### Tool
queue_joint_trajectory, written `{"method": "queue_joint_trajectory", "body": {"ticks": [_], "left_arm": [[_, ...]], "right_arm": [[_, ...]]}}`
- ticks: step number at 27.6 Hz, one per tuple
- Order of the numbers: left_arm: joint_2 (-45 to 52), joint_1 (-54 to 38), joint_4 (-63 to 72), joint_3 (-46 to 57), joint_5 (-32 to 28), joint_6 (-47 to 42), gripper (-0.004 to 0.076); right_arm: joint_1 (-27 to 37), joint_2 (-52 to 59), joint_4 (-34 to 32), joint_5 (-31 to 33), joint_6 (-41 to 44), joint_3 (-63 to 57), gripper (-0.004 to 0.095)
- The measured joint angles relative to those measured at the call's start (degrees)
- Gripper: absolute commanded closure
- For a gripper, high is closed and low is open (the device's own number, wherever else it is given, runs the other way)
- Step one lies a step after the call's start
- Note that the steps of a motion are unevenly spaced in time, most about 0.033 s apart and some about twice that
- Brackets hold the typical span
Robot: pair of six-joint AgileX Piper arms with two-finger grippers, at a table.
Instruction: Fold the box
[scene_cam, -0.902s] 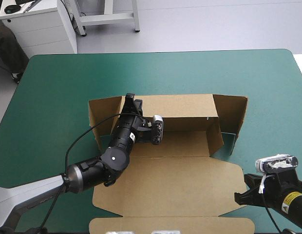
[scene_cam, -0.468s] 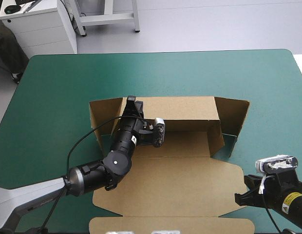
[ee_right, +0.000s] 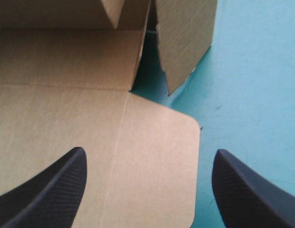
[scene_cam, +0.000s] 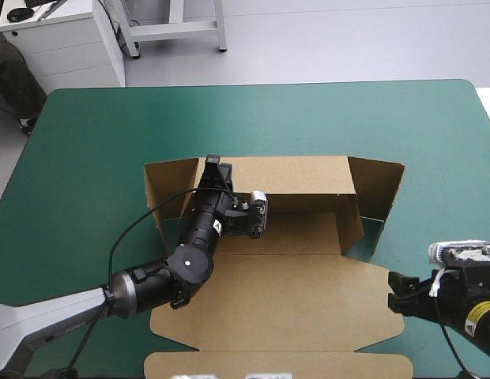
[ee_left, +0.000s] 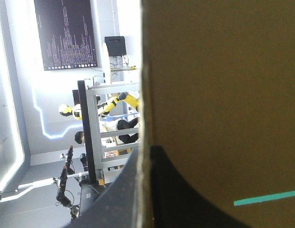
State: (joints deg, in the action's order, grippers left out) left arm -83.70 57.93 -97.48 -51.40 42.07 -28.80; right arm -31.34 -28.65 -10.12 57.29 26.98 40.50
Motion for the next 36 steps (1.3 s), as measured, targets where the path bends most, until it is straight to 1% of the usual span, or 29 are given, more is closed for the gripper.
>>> {"method": "queue_joint_trajectory", "body": {"ticks": [3, 8, 11, 17, 21, 23, 25, 30, 31, 32, 33, 35, 36], "left_arm": [[0.0, 0.0, 0.0, 0.0, 0.0, 0.0, 0.0734], [0.0, 0.0, 0.0, 0.0, 0.15, 0.0, 0.0734], [0.0, 0.0, 0.0, 0.0, 0.15, 0.0, 0.0734], [0.0, 0.0, 0.0, 0.04, 0.26, -0.05, 0.0734], [0.0, 0.0, 0.0, 0.04, 0.32, -0.05, 0.0734], [0.0, 0.0, 0.0, 0.04, 0.38, -0.05, 0.0734], [0.0, 0.0, 0.0, 0.04, 0.38, -0.05, 0.0734], [0.0, 0.0, 0.0, 0.04, 0.43, -0.05, 0.0734], [0.0, 0.0, 0.0, 0.04, 0.49, -0.05, 0.0734], [0.0, 0.0, 0.0, 0.04, 0.55, -0.05, 0.0734], [0.0, 0.0, 0.0, 0.04, 0.55, -0.05, 0.0734], [0.0, 0.0, 0.05, 0.04, 0.59, -0.05, 0.0734], [0.0, 0.0, 0.05, 0.04, 0.66, -0.05, 0.0734]], "right_arm": [[0.0, -3.06, -3.96, 1.3, 1.85, 6.1, 0.0199], [0.0, -11.08, -12.98, 4.1, 4.12, 18.34, 0.02], [0.0, -16.36, -15.94, 5.12, 4.22, 25.91, 0.02], [0.0, -27.63, -18.01, 7.16, 2.28, 41.19, 0.02], [0.78, -36.74, -17.88, 11.59, -2.1, 53.32, 0.0202], [2.74, -41.38, -16.04, 13.35, -4.89, 59.57, 0.0202], [6.2, -45.51, -11.8, 14.19, -8.25, 64.95, 0.0202], [20.0, -55.39, 5.74, 14.19, -17.51, 75.64, 0.0203], [24.63, -58.96, 11.64, 14.14, -19.81, 77.56, 0.0203], [26.21, -60.72, 13.66, 14.14, -20.54, 77.88, 0.0203], [29.17, -63.96, 17.14, 14.14, -22.18, 78.17, 0.0203], [32.33, -69.04, 20.48, 14.14, -24.47, 78.17, 0.0204], [32.94, -70.72, 20.94, 14.09, -25.09, 78.17, 0.0204]]}}
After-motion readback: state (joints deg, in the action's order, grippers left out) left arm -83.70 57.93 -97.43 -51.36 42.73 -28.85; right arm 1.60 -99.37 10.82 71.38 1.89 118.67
